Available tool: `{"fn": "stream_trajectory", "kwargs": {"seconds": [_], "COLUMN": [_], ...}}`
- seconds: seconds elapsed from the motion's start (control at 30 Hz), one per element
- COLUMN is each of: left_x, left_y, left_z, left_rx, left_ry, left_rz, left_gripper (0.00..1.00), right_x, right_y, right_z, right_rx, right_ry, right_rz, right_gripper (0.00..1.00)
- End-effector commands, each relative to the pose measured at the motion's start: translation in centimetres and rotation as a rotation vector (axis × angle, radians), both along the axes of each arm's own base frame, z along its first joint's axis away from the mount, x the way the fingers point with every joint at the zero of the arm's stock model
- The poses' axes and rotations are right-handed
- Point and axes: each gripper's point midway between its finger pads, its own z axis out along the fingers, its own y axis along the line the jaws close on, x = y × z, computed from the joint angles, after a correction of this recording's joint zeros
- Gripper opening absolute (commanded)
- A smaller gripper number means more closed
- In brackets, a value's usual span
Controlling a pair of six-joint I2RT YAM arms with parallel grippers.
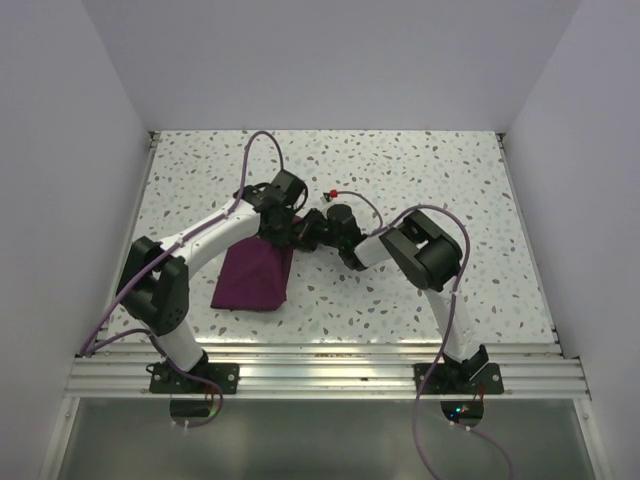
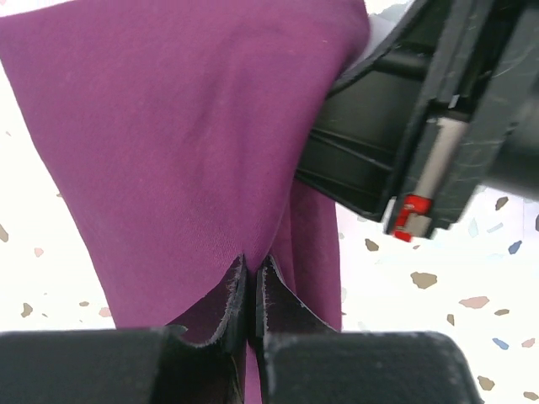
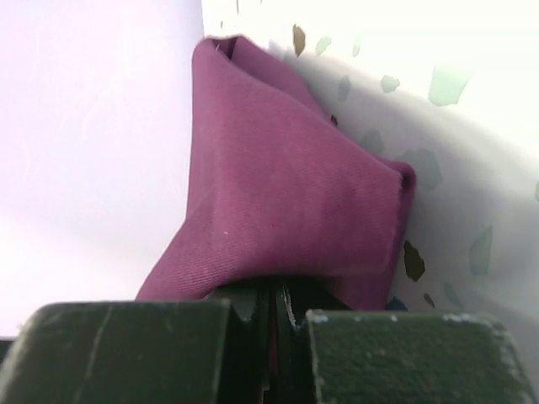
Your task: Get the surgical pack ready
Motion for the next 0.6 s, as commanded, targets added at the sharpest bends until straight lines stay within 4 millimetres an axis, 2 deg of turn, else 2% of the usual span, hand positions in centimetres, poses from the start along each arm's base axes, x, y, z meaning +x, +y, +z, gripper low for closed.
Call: {"fn": "stream_trajectory", "kwargs": {"seconds": [0.0, 0.17, 0.23, 0.33, 0.37, 0.4, 0.43, 0.47, 0.57], "left_x": [0.5, 0.2, 0.0, -0.3, -0.4, -0.4, -0.4, -0.4, -0.1], "left_y": [-2.3, -2.5, -2.6, -2.6, -2.5, -2.5, -2.5, -2.5, -2.0], "left_z": [2.1, 1.4, 1.1, 0.5, 0.5, 0.7, 1.0, 1.2, 2.7], "left_rx": [-0.075, -0.075, -0.082, -0.084, -0.084, -0.090, -0.099, -0.107, -0.129], "left_ry": [-0.047, -0.030, -0.018, 0.003, 0.001, -0.003, -0.011, -0.013, -0.043], "left_rz": [-0.061, -0.065, -0.066, -0.061, -0.058, -0.054, -0.052, -0.051, -0.032], "left_gripper": [0.00, 0.00, 0.00, 0.00, 0.06, 0.11, 0.17, 0.25, 0.41], "right_x": [3.1, 3.8, 3.8, 3.8, 3.7, 3.5, 2.9, 3.1, 3.2], "right_y": [0.5, 0.2, 0.8, 0.0, -0.3, -0.9, -0.9, -1.8, -2.6], "right_z": [1.5, -0.8, -0.5, -0.5, 0.2, -0.5, -0.2, -0.1, 0.6], "right_rx": [0.049, -0.006, 0.029, 0.005, -0.006, -0.033, -0.022, -0.016, 0.011], "right_ry": [-0.072, -0.074, -0.087, -0.070, -0.089, -0.059, -0.054, -0.051, -0.078], "right_rz": [-0.142, -0.152, -0.104, -0.056, -0.043, -0.033, 0.018, 0.024, 0.081], "right_gripper": [0.00, 0.00, 0.00, 0.00, 0.00, 0.01, 0.02, 0.03, 0.04]}}
